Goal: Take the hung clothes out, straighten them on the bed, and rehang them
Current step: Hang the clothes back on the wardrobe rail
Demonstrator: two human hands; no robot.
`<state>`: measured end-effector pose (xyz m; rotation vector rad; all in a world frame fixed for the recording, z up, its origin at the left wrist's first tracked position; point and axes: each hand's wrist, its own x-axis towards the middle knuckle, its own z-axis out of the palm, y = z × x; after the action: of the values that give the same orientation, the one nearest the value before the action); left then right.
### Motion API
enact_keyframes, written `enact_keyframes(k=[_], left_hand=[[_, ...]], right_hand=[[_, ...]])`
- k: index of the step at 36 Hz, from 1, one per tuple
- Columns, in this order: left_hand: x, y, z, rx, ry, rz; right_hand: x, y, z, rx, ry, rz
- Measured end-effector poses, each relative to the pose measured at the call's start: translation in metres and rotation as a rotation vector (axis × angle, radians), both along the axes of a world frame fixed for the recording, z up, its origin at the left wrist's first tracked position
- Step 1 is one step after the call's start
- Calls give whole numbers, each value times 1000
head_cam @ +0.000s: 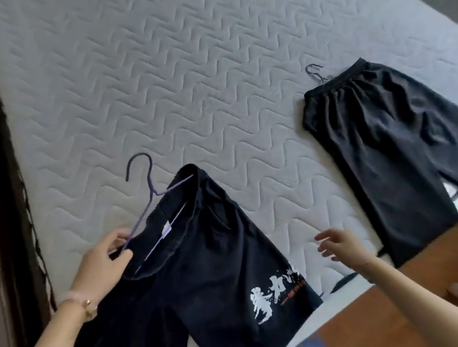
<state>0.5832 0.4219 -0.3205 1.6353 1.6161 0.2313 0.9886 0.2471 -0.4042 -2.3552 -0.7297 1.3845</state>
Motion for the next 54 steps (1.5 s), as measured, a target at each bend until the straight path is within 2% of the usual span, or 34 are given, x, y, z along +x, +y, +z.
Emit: enact_keyframes(k=[3,6,16,24,29,42,48,54], left_hand=[[24,-45,33,-84,-244,193],[54,-84,58,-90,-343,261],[183,-173,99,-3,-342,245],[322,-234,121,140,-426,200],[380,-258,122,201,-502,209],[479,-203,89,217,-561,295],[519,-145,48,151,-522,362],[548,-99,8,70,-466,478]], right_hand=[[11,-21,14,-6,31,-23],[24,-44,28,14,62,-56],[114,-129,51,114,194,-83],[227,-185,62,168,188,-122],[283,-196,70,199,182,-166],[372,-166,58,136,159,-164],[422,-98,62,101,182,-130],[477,-2,60,97,60,43]])
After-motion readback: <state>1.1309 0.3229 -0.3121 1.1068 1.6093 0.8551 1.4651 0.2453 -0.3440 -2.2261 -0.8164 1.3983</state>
